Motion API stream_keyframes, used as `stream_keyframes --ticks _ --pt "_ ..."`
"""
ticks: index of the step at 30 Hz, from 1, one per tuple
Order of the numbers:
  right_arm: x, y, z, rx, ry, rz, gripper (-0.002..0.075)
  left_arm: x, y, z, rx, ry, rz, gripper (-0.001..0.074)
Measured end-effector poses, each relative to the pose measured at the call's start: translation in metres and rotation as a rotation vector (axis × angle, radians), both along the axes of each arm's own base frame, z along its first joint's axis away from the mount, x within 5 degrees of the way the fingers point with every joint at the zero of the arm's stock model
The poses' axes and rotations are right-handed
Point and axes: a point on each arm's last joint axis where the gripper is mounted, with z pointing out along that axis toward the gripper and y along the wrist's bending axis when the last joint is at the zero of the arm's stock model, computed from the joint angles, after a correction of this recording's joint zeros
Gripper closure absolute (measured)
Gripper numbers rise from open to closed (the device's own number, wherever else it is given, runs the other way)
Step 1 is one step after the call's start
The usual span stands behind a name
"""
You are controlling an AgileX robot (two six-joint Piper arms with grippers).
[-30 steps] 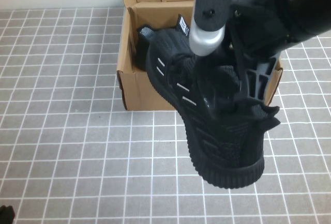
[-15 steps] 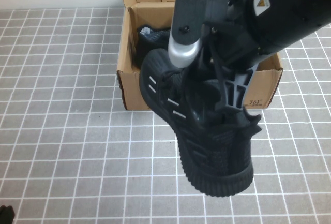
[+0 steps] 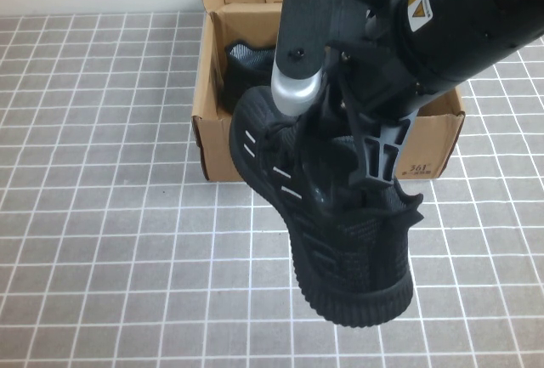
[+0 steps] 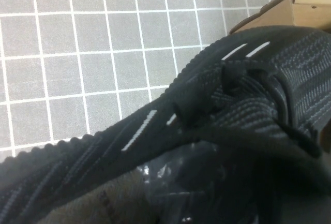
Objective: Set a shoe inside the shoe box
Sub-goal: Hand over the shoe
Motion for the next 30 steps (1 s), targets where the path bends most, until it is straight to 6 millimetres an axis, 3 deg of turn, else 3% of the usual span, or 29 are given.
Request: stream_keyframes --ticks 3,8,13,19,24,30 --pt "0.0 0.0 0.0 0.0 0.0 0.0 0.0732 -0.001 -0.004 0.013 -0.017 0.061 -0.045 0.0735" --pt "0.001 -0.001 0.0 -0.009 -0.007 -0.005 0.0732 0.015 -0.014 0.056 0.084 0.278 -0.132 0.0735" --pt "0.001 -0.001 0.0 -0.011 -0.007 -0.02 0.0732 0.058 -0.026 0.091 0.259 0.527 -0.243 0.0736" --pt "0.003 -0.001 0.001 -0.002 -0.026 -0.03 0.0732 0.122 -0.053 0.123 0.467 0.715 -0.559 0.0736" --pt "0.005 -0.002 0.001 0.004 -0.032 -0.038 0.0732 0.172 -0.072 0.14 0.549 0.721 -0.798 0.0736" --pt "0.022 -0.021 0.002 0.031 -0.014 -0.113 0.0732 0.207 -0.083 0.159 0.687 0.637 -0.962 0.0736"
